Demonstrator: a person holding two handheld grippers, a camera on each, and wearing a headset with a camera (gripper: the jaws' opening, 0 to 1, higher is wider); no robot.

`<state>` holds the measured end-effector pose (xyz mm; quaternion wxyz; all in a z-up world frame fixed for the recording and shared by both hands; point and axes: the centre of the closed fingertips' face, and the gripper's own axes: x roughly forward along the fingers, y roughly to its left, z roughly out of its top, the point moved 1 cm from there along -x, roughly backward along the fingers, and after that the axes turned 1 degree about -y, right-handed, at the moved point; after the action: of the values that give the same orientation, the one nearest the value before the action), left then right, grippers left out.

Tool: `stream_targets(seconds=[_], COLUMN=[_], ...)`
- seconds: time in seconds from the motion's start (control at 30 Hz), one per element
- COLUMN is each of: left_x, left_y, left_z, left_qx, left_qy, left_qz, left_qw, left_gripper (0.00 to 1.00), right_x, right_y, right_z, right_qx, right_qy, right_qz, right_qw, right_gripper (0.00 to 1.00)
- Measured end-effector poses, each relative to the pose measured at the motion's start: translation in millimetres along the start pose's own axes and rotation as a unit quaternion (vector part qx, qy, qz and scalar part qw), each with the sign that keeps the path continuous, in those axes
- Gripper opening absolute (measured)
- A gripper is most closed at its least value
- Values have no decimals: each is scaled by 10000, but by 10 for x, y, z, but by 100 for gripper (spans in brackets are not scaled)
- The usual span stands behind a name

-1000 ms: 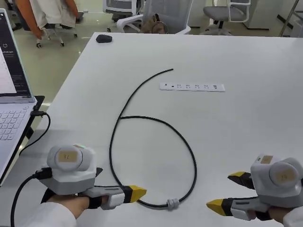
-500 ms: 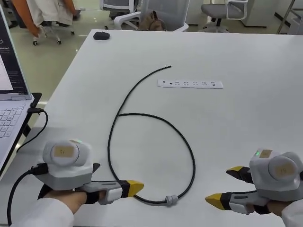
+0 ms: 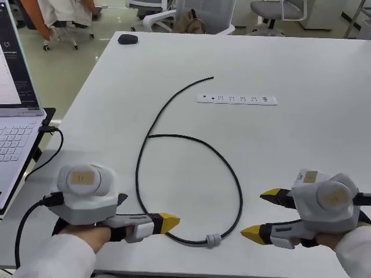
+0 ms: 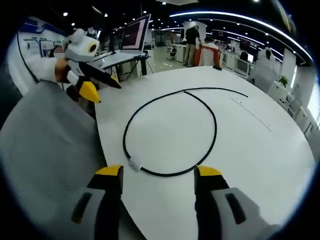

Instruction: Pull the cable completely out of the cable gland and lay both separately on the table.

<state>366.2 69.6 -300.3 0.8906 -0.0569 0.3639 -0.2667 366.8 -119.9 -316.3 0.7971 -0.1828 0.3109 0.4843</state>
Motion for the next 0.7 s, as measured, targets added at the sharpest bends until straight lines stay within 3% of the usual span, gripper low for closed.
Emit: stream_targets(seconds=[0.2, 0.53, 0.6, 0.7], left_x=[-5, 6, 8, 15], left_y=[-1, -25, -26, -33], left_z=[4, -7, -14, -34], left_qx=[-13, 95, 94, 89], left_qy=[-7, 47, 62, 110], left_qz=[-8, -42, -49, -70], left_qw=[10000, 9999, 9999, 9999], left_gripper=[84, 83, 82, 81], right_x=[176, 431, 481, 582], right_y=[46, 134, 239, 283], right_z=[-56, -156, -212, -256], right_qx=[-576, -790, -716, -1049], right_qy=[192, 274, 387, 406], right_qz=[311, 707, 1035, 1204], right_qw=[9977, 9940, 9913, 9863], right_gripper=[56, 45, 41, 32])
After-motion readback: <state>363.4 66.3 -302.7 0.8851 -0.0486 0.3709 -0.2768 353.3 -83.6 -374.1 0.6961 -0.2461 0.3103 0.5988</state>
